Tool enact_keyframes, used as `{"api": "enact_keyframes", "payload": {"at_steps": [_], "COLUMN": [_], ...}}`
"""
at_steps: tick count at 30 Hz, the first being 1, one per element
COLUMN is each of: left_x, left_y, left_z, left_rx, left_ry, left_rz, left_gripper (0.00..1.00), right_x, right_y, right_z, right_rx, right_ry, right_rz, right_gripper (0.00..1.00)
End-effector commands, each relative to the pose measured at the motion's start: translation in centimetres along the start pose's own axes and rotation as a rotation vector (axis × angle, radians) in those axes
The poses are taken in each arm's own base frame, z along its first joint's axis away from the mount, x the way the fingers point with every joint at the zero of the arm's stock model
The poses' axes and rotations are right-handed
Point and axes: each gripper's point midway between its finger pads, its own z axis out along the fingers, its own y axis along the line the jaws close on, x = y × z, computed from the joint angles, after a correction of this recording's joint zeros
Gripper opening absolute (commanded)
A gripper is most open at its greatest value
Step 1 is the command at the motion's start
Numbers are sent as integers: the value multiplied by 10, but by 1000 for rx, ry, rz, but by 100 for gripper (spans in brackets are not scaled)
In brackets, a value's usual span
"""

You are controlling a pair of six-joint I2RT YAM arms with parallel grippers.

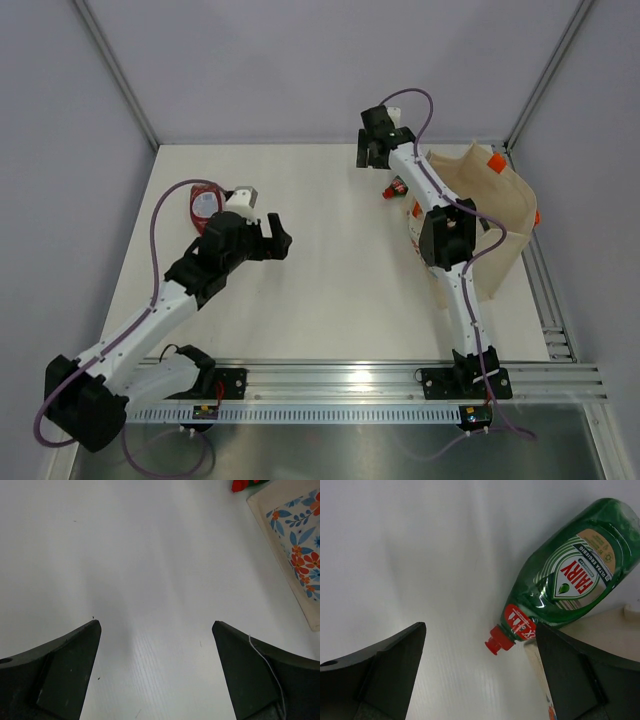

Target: Place the personal care products into the canvas bag

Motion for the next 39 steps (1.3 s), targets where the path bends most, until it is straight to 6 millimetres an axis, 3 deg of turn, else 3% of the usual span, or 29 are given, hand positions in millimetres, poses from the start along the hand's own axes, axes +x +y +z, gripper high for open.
{"api": "enact_keyframes", "payload": {"at_steps": [1,4,10,14,20,27,31,33,34,39], "left_x": [-4,5,7,9,6,-4,-5,-6,-7,-8], "left_y": [6,10,11,10,6,0,-2,-2,-2,0], "left_z": [-10,-15,-21,-20,-20,-26,-28,-30,-31,-34], "left_rx": [-21,-29,-19,-8,6,26,33,32,32,26], "left_ry": [-46,-35,-52,-56,-63,-84,-89,-90,-94,-98], "left_rz": [-19,-23,-37,-48,-64,-88,-94,-95,-95,-95], "left_gripper": [99,99,99,99,99,99,99,99,99,99], "right_x": [-12,5,21,25,31,71,80,84,84,85], "right_y": [-20,-28,-52,-61,-63,-62,-54,-50,-47,-38], "right_z": [13,28,45,54,59,67,66,65,65,59], "right_rx": [138,152,229,258,243,174,128,108,99,51], "right_ry": [-67,-14,25,30,65,245,291,312,314,337], "right_rz": [144,198,323,315,360,447,476,483,484,487], "right_gripper": [100,100,96,95,94,88,70,66,59,46]}}
